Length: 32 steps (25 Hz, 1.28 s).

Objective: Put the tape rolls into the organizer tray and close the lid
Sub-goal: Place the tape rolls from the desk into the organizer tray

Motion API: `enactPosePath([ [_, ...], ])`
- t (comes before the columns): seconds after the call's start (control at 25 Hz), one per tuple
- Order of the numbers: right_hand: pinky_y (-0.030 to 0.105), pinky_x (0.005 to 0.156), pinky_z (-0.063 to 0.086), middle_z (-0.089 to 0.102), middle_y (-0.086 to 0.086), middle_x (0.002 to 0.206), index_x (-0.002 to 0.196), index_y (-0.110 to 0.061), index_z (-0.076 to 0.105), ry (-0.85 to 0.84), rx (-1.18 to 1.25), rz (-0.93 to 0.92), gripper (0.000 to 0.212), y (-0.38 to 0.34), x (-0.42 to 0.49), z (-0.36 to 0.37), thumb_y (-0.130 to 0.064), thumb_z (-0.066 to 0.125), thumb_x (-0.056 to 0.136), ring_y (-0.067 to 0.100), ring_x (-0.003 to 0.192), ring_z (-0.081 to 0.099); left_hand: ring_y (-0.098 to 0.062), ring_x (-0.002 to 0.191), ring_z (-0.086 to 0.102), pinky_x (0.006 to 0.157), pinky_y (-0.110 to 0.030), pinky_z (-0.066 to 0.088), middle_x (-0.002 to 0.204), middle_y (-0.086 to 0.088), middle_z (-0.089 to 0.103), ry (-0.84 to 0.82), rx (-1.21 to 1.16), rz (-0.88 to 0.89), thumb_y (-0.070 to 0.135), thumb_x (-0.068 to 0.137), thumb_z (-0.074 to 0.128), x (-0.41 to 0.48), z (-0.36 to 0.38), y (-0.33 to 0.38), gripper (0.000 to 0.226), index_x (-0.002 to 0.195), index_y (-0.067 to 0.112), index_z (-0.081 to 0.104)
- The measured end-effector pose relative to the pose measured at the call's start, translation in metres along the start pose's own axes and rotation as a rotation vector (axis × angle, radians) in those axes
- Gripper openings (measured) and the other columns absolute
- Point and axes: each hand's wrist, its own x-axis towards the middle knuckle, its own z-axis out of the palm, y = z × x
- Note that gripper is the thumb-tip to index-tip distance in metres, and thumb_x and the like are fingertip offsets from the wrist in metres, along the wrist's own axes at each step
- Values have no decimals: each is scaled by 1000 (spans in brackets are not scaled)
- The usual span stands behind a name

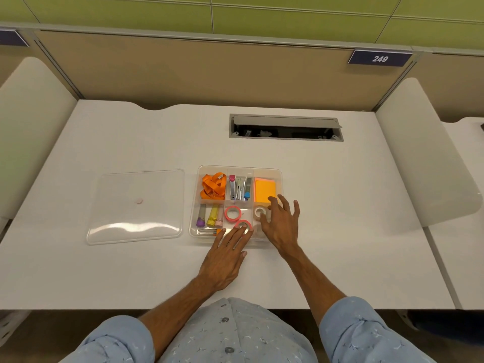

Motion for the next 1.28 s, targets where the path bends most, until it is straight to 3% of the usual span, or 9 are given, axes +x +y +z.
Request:
enactPosePath([
  [0.12, 46, 134, 19, 68, -3, 144, 137, -21, 64, 98, 47, -38, 33, 15, -3, -5, -24, 53, 106, 18, 158, 38, -21, 169, 6, 138, -53, 11, 181, 0, 7, 8, 8, 3, 41, 117, 28, 0, 1, 0, 60, 171, 25, 8],
  [0.2, 43, 130, 26, 71, -3, 138, 128, -21, 70, 89, 3, -91, 32, 24, -4, -8, -14, 58, 100, 19, 154, 43, -21, 169, 3, 139, -52, 7, 181, 0, 4, -9, 0, -6, 42, 117, 28, 1, 2, 0, 61, 171, 26, 5],
  [0.48, 44, 134, 16, 56, -11, 155, 137, -29, 66, -108, -109, -208, 37, 43, -7, -16, -38, 61, 101, 13, 162, 27, -21, 169, 1, 138, -53, 9, 181, 0, 3, -3, 15, -3, 42, 117, 27, 0, 2, 0, 61, 171, 26, 3],
  [0.68, 43, 135, 17, 58, -11, 152, 133, -32, 71, -139, -93, -290, 33, 33, -12, -13, -30, 62, 101, 14, 161, 29, -22, 169, 1, 139, -52, 6, 181, 0, 2, -15, 14, -10, 43, 117, 27, 0, 2, 1, 61, 171, 25, 4],
  [0.88, 45, 136, 15, 51, -8, 159, 142, -29, 63, -124, -150, -235, 41, 32, -12, -14, -42, 59, 103, 16, 162, 27, -21, 169, 1, 139, -52, 6, 181, 0, 2, -6, 8, -1, 43, 117, 28, -1, 0, 2, 62, 171, 26, 4],
  [1.08, 41, 133, 20, 56, -11, 151, 139, -37, 67, -186, -110, -349, 39, 20, -14, -12, -23, 61, 103, 14, 159, 30, -22, 169, 1, 139, -52, 4, 181, -1, 2, -22, 3, -13, 43, 117, 28, 0, -1, 2, 62, 171, 26, 3],
  [1.28, 37, 134, 17, 54, -10, 152, 141, -37, 66, -185, -166, -364, 38, 22, -16, -10, -26, 58, 105, 13, 158, 31, -20, 169, -2, 139, -51, 6, 181, 1, -2, -38, 41, -13, 44, 117, 22, -1, -1, 1, 62, 171, 27, -2],
])
